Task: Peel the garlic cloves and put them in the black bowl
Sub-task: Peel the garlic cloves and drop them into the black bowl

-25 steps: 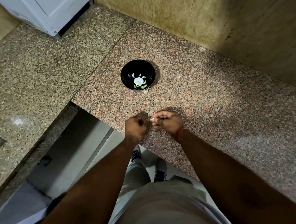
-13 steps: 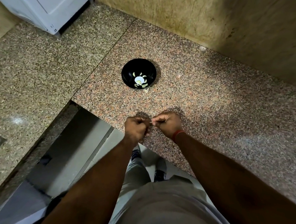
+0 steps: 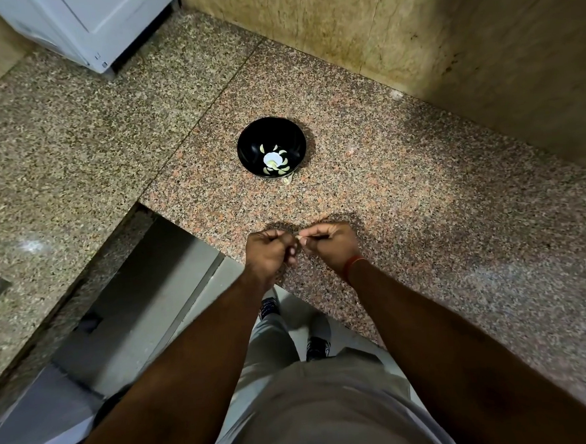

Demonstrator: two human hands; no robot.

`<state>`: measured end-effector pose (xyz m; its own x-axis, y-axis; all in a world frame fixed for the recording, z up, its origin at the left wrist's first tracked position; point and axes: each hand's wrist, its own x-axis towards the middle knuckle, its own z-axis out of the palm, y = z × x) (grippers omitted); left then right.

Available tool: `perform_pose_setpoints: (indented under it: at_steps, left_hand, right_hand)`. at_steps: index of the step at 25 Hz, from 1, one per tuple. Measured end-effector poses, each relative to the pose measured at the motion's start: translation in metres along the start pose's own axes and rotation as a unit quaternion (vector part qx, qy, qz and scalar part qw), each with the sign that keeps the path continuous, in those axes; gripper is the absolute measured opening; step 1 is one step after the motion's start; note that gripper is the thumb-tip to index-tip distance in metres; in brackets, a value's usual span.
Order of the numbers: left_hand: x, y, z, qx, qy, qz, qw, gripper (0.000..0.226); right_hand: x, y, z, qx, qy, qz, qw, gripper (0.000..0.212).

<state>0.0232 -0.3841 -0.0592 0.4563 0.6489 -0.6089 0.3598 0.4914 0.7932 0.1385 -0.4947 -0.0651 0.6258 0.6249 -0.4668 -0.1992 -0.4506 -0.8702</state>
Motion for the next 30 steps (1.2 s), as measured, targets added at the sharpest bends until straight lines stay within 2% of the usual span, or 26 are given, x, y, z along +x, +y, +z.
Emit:
perform_pose_setpoints:
  at_steps: [3, 8, 11, 15, 18, 23, 28, 30]
  left_hand:
    - [0.002, 0.001, 0.001, -0.02, -0.014, -0.006, 1.0, 0.004]
    - [0.003, 0.004, 0.002, -0.019, -0.024, -0.01, 0.999, 0.007]
    - [0.003, 0.004, -0.001, 0.005, -0.037, -0.007, 0.999, 0.009]
    - [0.003, 0.006, -0.001, 0.045, -0.034, -0.002, 0.998, 0.007]
    - [0.002, 0.01, 0.0, 0.132, 0.004, 0.006, 0.991, 0.012]
    - [0.004, 0.009, 0.0, 0.275, 0.028, 0.092, 0.957, 0.019]
    - [0.0, 0.008, 0.008, 0.227, 0.017, 0.105, 0.968, 0.01]
    - [-0.001, 0.007, 0.009, 0.206, -0.002, 0.114, 0.972, 0.009]
  right_hand:
    - [0.002, -0.002, -0.002, -0.035, -0.008, -0.021, 0.999, 0.014]
    - [0.004, -0.007, -0.005, 0.027, -0.021, 0.006, 0.999, 0.013]
    - [0.004, -0.007, -0.006, 0.031, -0.037, 0.012, 0.999, 0.013]
    - [0.006, -0.002, -0.006, 0.098, -0.045, 0.035, 0.994, 0.013]
    - [0.005, -0.002, -0.008, 0.175, -0.042, 0.071, 0.981, 0.017]
    - [0.004, -0.003, -0.012, 0.225, -0.032, 0.109, 0.968, 0.018]
    - [0.006, -0.002, -0.01, 0.212, -0.041, 0.135, 0.967, 0.037]
    - [0.007, -0.002, -0.009, 0.194, -0.041, 0.132, 0.971, 0.037]
